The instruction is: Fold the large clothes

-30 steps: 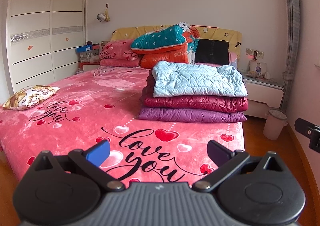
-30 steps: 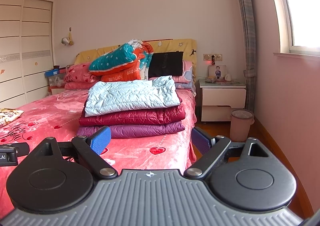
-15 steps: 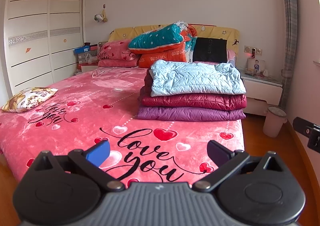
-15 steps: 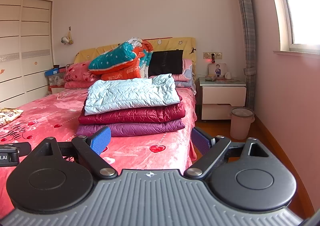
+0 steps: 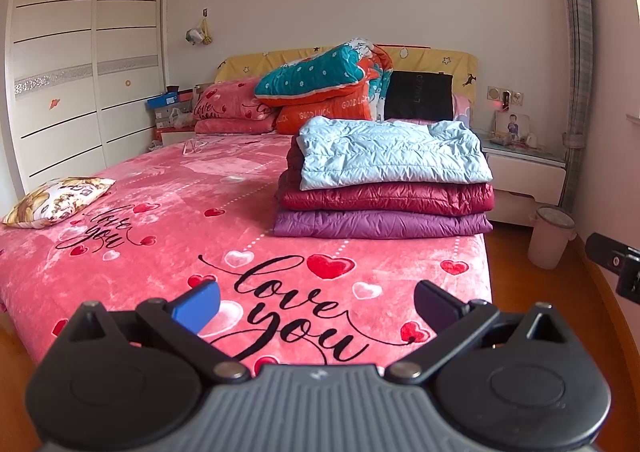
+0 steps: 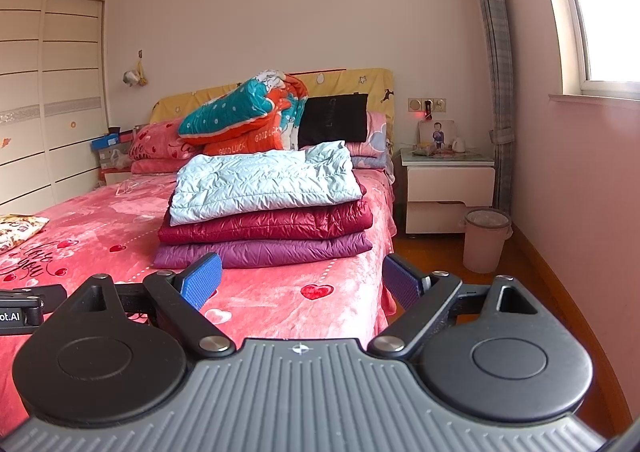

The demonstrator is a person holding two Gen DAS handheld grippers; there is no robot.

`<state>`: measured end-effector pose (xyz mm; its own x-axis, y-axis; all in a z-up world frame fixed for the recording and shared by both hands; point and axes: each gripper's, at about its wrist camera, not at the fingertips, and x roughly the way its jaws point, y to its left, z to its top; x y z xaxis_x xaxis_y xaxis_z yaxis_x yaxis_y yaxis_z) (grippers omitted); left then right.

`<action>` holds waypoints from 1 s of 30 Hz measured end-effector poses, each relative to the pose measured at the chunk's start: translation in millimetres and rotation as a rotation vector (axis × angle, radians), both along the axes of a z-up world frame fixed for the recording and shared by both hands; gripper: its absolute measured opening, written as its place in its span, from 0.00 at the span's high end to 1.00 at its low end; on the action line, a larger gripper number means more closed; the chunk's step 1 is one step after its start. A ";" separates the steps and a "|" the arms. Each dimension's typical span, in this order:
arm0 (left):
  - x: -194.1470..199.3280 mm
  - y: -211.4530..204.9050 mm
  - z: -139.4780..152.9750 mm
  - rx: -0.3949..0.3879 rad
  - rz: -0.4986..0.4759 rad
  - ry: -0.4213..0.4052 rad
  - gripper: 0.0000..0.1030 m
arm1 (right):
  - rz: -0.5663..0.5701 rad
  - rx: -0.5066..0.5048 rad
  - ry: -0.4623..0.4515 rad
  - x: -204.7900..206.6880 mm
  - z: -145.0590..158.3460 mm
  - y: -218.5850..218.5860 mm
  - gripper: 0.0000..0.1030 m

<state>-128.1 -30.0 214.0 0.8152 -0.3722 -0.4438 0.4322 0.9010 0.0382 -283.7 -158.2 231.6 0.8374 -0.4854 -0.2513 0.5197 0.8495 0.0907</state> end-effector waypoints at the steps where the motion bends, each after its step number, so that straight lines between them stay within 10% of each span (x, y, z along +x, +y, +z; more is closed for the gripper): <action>1: 0.4 -0.3 -0.4 0.001 0.000 0.000 0.01 | 0.000 0.000 0.001 0.6 -0.4 -0.1 0.00; 30: 57.5 -2.8 -73.9 -0.013 0.027 0.157 0.01 | 0.060 0.037 0.072 38.0 -37.0 -17.9 0.00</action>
